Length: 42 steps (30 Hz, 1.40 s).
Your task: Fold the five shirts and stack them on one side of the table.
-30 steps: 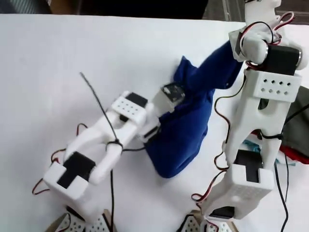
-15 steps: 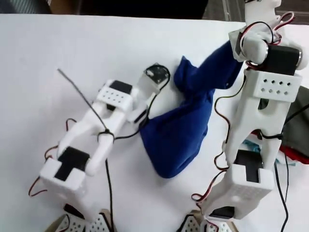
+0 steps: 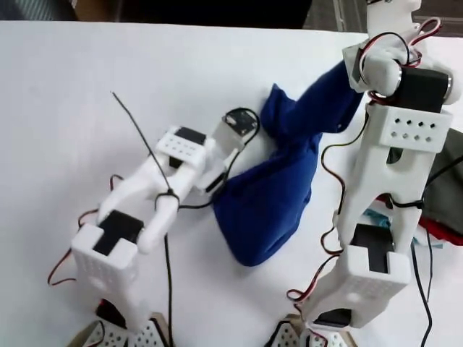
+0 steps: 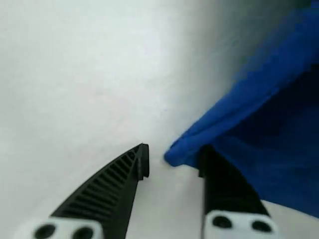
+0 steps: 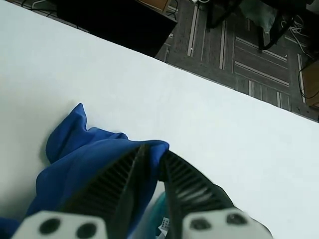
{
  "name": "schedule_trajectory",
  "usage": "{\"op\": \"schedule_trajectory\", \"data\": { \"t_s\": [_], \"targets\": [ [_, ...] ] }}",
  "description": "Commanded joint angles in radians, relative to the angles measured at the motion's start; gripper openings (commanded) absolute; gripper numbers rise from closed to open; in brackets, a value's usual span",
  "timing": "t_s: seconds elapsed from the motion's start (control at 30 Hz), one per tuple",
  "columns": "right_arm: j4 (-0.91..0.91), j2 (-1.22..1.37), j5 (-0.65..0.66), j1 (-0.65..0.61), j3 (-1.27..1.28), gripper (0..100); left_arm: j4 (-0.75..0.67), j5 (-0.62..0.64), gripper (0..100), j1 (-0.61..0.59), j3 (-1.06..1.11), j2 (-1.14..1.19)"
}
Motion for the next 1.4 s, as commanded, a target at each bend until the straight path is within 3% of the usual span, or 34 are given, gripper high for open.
{"op": "schedule_trajectory", "data": {
  "t_s": [0.0, 0.37, 0.67, 0.9, 1.37],
  "targets": [
    [-0.027, -0.021, 0.006, 0.01, -0.034, 2.2, -0.018, 0.011, 2, 0.003, -0.013, 0.0],
    [-0.081, 0.081, 0.003, 0.01, -0.04, 2.2, 0.023, 0.009, 3, -0.006, -0.016, -0.084],
    [-0.151, 0.067, -0.002, 0.007, -0.052, 2.2, 0.299, 0.003, 3, -0.146, -0.186, -0.408],
    [-0.156, -0.015, -0.002, 0.002, -0.183, 2.2, 0.434, 0.003, 3, -0.267, -0.355, -0.62],
    [-0.097, -0.308, 0.0, 0.001, -0.396, 2.2, 0.517, 0.003, 3, -0.344, -0.516, -0.996]
  ]
}}
